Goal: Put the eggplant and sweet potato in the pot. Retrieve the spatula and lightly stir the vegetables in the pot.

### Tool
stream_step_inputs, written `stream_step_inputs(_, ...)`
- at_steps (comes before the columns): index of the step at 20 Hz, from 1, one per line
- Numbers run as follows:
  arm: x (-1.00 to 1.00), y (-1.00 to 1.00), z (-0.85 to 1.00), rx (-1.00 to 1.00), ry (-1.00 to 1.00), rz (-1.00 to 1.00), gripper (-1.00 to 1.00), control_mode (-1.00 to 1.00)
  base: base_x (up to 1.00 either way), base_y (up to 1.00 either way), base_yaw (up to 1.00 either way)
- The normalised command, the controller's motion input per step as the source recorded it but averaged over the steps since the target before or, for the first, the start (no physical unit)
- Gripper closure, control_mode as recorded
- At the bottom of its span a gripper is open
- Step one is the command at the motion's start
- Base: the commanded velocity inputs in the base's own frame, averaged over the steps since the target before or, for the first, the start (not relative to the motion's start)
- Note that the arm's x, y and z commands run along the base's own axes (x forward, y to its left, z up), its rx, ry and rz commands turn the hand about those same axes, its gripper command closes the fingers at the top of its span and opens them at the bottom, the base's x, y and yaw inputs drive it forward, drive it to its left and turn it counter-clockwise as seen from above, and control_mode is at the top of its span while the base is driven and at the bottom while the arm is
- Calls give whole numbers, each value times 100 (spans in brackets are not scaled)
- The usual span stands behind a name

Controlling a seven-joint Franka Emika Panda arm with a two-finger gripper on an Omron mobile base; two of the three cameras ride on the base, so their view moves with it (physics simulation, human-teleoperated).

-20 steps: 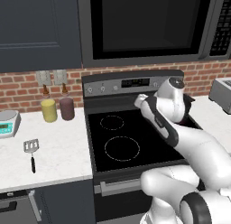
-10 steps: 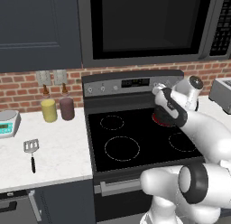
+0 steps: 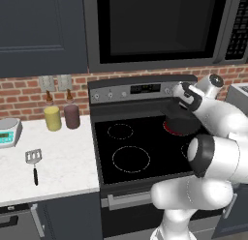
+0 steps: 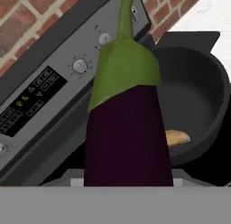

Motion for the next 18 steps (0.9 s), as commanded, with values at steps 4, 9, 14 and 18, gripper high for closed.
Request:
stream_step_inputs(4,59,-48,-24,0,0,-4,100,-100,0,0,0)
stream_step_inputs(9,40,-32,-37,0,0,-1,100,-100,0,0,0)
stream_step_inputs(14,25,-27,-43,0,0,0,100,-100,0,0,0)
stream_step_inputs(18,11,-15,-43,0,-4,0,100,-100,0,0,0)
